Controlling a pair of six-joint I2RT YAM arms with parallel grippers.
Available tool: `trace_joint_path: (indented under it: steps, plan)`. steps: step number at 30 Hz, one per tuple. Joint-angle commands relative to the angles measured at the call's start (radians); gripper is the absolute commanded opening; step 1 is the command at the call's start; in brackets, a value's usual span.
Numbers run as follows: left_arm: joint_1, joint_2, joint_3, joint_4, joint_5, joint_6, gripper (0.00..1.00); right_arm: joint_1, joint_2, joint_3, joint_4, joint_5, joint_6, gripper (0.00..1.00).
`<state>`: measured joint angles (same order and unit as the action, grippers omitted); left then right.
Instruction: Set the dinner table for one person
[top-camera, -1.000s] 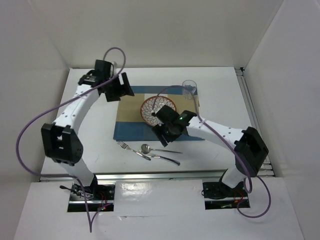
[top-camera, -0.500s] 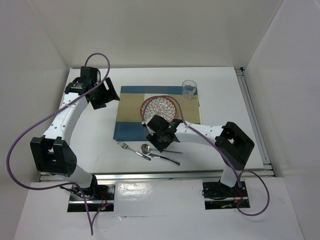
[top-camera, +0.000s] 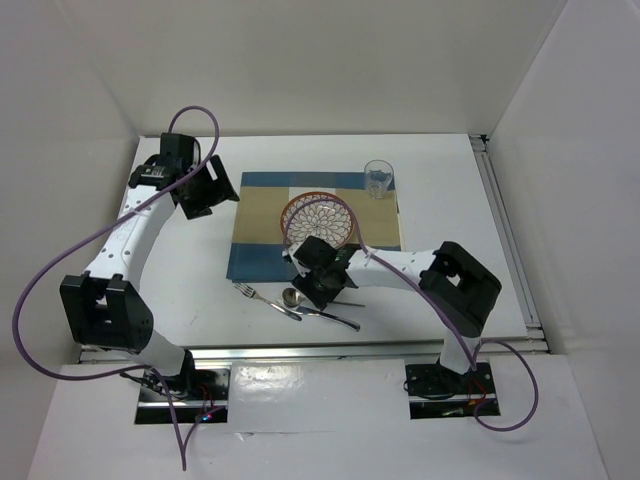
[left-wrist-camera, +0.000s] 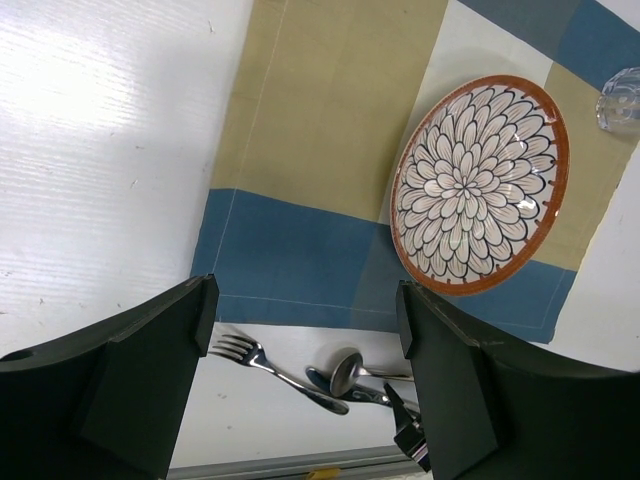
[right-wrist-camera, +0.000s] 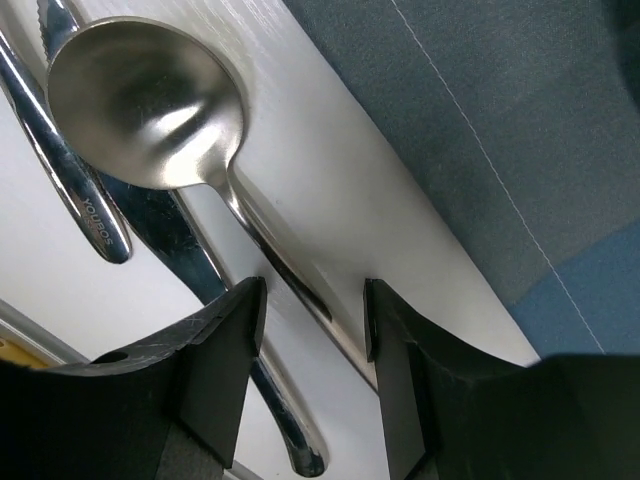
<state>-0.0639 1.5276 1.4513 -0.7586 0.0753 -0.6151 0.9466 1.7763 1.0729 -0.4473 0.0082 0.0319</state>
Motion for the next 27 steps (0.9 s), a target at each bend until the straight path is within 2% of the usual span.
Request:
trace_joint_path:
  steps: [1,2,5,6,8,9,11,19,25,27]
  plan:
    - [0.006,-0.034,0.027,0.012,0.007,-0.018,0.9,0.009,0.031,-0.011,0.051,-0.007,-0.02,0.54]
    - [0.006,-0.024,0.027,0.012,0.017,-0.018,0.9,0.009,0.031,-0.02,0.052,-0.007,-0.02,0.48]
    - [0.006,-0.024,0.027,0.012,0.017,-0.018,0.9,0.021,0.031,-0.021,0.052,0.002,-0.03,0.39]
    - [0.006,-0.024,0.027,0.012,0.017,-0.018,0.9,0.021,0.022,-0.021,0.039,0.003,-0.03,0.31]
    - [0.006,-0.024,0.027,0.012,0.017,-0.018,0.9,0.041,0.008,-0.021,0.03,0.003,-0.041,0.24]
    - [0.006,-0.024,0.027,0.012,0.026,-0.018,0.88,0.041,-0.006,-0.021,0.009,0.003,-0.05,0.13]
    - [0.006,-0.036,0.027,0.012,0.026,-0.018,0.88,0.05,-0.006,-0.007,-0.014,0.003,-0.05,0.0]
    - [0.006,-0.052,0.061,0.012,0.038,-0.018,0.88,0.092,-0.1,0.062,-0.155,0.061,-0.072,0.0]
    - [0.006,-0.052,0.029,0.021,0.058,-0.038,0.88,0.101,-0.205,0.11,-0.255,0.216,-0.02,0.0]
    - [-0.005,-0.052,0.018,0.021,0.067,-0.048,0.88,0.051,-0.215,0.119,-0.287,0.269,0.022,0.0]
